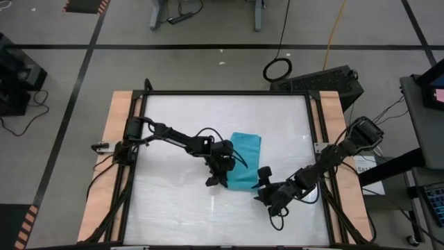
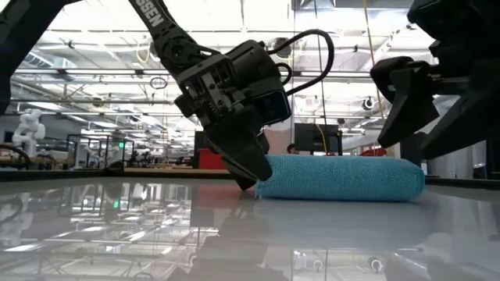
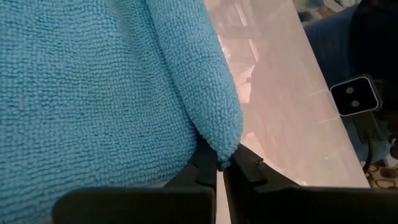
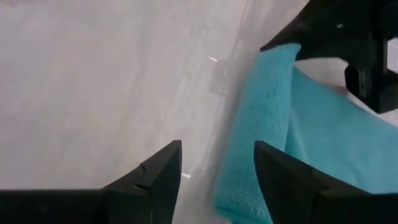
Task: Roll towel
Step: Roll the blue towel
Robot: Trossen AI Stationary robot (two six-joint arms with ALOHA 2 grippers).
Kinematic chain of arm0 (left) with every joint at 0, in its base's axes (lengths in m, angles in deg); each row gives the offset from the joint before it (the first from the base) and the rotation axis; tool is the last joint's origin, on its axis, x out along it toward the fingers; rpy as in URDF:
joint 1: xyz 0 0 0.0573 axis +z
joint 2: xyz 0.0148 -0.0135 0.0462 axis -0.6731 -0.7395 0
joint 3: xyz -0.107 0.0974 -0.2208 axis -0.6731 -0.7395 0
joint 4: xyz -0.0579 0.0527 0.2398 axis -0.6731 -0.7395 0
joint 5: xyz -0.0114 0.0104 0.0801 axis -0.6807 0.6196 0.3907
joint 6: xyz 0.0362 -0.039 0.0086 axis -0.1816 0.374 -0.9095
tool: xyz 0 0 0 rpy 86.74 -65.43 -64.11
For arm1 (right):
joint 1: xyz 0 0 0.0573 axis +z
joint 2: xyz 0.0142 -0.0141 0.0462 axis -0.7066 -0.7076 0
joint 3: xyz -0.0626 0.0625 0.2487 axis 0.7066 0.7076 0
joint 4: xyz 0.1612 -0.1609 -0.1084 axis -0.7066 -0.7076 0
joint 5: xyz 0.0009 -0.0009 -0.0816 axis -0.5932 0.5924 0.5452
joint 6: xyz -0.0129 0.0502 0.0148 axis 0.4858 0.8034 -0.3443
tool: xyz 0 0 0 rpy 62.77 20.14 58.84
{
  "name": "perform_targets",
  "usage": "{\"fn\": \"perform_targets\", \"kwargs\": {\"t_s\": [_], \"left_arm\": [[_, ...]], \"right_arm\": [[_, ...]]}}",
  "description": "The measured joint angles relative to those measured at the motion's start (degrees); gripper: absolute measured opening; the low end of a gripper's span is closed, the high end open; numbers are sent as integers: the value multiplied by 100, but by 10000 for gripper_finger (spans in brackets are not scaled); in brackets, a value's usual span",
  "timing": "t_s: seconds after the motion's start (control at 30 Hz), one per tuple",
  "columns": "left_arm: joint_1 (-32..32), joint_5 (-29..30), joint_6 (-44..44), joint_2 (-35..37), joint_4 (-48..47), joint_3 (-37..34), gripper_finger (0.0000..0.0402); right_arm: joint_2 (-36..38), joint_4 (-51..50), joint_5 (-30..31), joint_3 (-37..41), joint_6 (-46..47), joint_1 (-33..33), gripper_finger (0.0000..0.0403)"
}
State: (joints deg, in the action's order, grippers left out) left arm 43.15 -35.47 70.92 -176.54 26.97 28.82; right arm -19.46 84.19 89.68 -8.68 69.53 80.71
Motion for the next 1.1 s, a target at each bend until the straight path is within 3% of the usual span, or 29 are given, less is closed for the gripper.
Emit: {"fn": "perform_targets", "kwargs": {"t_s": [0.17, 0.7, 0.8, 0.93, 1.1], "left_arm": [[0, -17, 2, 0, -3, -4, 9], [0, -124, 148, -4, 0, -7, 9], [-2, -204, 158, -4, 0, -7, 9], [0, -368, 266, -4, 0, -7, 9], [0, -652, 406, -7, -1, -7, 9]], "right_arm": [[-64, -405, 280, 0, 245, 0, 191], [-715, -277, 495, -7, 1185, -25, 185], [-719, -308, 493, -7, 1427, -104, 160], [-726, -359, 353, -7, 1823, -278, 99], [-691, -308, -355, -13, 2239, -503, 16]]}}
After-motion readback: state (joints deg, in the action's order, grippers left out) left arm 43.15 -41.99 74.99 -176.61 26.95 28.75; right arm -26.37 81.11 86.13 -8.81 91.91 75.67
